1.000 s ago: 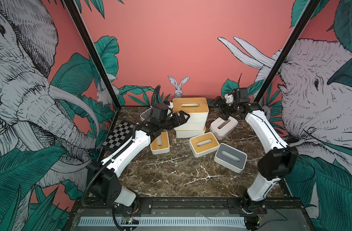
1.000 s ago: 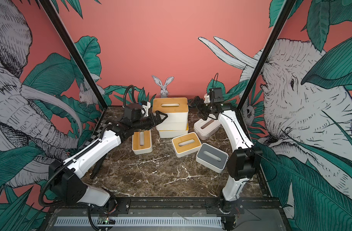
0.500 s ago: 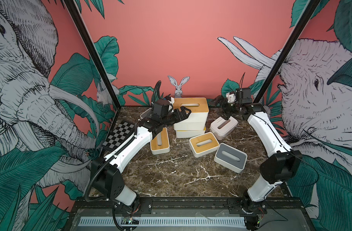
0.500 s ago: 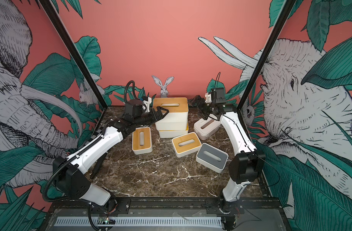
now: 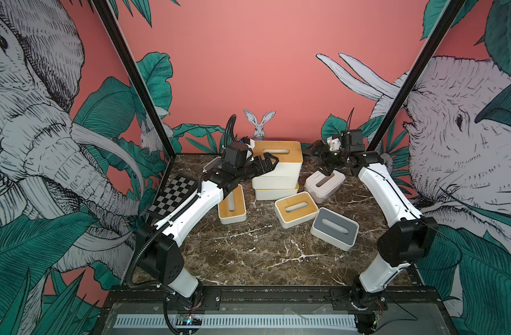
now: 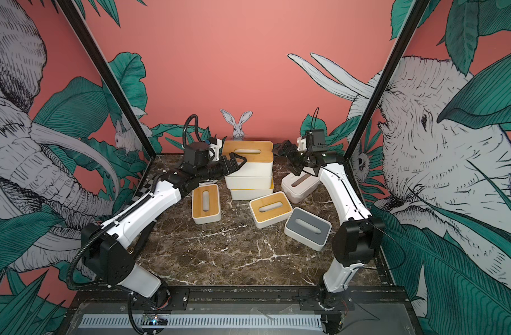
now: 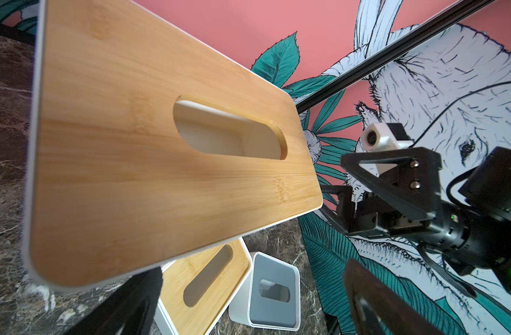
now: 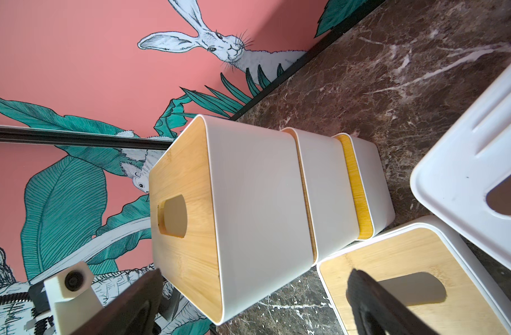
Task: Stack the tissue boxes
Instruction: Place the tissue box at the tissue box, then adjust the tissue box on the tissue box.
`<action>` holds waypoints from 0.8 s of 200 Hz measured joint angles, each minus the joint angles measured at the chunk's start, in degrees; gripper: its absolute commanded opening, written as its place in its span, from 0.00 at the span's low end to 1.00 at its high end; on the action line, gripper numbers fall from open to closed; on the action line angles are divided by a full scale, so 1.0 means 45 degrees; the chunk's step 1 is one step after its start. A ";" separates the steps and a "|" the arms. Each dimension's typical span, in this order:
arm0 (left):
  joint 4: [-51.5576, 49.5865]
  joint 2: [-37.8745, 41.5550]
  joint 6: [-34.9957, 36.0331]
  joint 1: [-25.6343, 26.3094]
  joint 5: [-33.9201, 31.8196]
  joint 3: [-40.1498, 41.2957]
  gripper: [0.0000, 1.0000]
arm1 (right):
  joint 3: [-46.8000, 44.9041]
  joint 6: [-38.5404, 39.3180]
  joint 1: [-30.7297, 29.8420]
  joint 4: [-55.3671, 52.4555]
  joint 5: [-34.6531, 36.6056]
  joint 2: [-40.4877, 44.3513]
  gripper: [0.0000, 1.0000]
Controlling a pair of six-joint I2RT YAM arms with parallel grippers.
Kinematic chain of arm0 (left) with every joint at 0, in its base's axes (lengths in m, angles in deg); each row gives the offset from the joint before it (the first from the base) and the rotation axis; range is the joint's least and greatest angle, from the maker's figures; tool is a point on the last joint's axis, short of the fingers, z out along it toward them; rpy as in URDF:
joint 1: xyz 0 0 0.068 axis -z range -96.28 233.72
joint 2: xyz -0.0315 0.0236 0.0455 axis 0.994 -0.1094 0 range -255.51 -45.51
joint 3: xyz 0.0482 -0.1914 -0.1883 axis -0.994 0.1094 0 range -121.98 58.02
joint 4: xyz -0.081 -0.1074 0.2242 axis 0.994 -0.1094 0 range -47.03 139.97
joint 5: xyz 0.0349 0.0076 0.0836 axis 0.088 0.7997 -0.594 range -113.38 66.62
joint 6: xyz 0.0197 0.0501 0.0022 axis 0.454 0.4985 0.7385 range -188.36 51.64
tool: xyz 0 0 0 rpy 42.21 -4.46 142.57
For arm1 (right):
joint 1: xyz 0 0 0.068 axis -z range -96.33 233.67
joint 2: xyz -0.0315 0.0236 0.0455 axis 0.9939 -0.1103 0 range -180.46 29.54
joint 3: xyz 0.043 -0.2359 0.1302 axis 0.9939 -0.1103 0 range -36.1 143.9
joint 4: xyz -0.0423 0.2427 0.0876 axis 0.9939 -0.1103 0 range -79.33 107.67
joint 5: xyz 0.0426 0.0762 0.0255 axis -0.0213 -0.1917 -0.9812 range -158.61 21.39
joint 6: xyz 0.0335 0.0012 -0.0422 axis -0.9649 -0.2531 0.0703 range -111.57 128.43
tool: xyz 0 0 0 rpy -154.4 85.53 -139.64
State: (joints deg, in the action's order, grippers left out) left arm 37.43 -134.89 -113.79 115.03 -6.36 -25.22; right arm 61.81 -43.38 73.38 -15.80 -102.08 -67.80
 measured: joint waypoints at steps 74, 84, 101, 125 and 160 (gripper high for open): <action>-0.0427 0.3623 -0.0364 -0.1928 0.0019 0.2769 0.92 | -0.0806 -0.0029 0.1001 0.0277 -0.0019 -0.0044 0.95; -0.0374 0.3857 -0.0568 -0.2506 0.0136 0.2948 0.84 | -0.0889 -0.0121 0.1078 0.0437 -0.0049 -0.0097 0.92; -0.0160 0.3575 -0.0889 -0.3269 0.0442 0.2992 0.70 | -0.1180 -0.0418 0.1098 0.0850 -0.0131 -0.0185 0.84; 0.0447 0.2137 -0.1486 -0.3478 0.0957 0.2963 0.49 | -0.1564 -0.0782 0.1122 0.1365 -0.0277 -0.0607 0.70; 0.1200 -0.0233 -0.2244 -0.3546 0.1141 0.2939 0.23 | -0.1744 -0.1331 0.1122 0.1899 -0.0476 -0.1530 0.53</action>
State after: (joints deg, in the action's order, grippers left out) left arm 42.83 -135.94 -123.89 99.08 -1.23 -12.00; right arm 53.96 -49.37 78.43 -7.25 -104.22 -74.68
